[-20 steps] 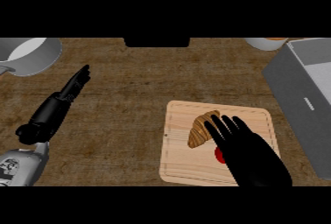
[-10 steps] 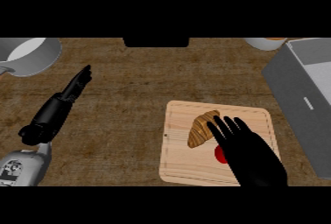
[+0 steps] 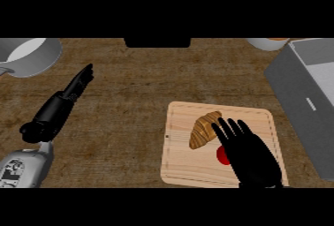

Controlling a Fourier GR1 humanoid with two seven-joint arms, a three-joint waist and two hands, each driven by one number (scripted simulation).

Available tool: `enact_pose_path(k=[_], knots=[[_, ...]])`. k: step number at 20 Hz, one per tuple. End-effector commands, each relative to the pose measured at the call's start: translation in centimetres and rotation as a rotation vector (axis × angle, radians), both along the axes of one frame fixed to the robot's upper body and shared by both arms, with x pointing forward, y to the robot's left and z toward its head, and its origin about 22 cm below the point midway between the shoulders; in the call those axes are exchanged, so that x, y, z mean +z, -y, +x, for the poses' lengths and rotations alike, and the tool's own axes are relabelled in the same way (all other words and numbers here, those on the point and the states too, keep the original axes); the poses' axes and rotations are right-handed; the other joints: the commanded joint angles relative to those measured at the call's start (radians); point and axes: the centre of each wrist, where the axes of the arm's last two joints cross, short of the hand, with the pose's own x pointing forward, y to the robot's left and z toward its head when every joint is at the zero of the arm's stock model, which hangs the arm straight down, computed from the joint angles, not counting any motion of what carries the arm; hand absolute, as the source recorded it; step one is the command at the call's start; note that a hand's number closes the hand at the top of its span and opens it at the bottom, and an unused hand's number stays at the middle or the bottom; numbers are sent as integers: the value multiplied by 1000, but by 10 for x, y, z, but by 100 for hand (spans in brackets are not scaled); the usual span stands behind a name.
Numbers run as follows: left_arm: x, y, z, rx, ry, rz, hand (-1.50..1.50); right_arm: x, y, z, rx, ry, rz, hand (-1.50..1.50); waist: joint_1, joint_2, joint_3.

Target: Pick the can from the cutting board and place it in the cardboard box

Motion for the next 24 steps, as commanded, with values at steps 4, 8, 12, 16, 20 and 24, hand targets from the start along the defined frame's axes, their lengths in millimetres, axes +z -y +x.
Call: enact_pose_path(k=[4,8,12,16,20,24], knots=[[10,-5,5,14,-3,3,0,-18,27,2,-11,-15,-10,-150,-2,0,0],[0,12,-4,-1,3,14,0,-40,21,17,21,-67,3,-150,2,0,0],[4,-22,1,16,0,-8,0,-21,13,33,131,21,36,150,5,1,0],[-2,0,-6,-2,14,11,0,-48,16,38,183,102,21,150,5,1,0],[-2,10,-5,9,17,2,0,-51,31,8,375,104,71,150,-4,0,1],[-9,-4,-11,17,-7,1,0,-45,26,-47,860,-95,251,150,-14,-9,5]])
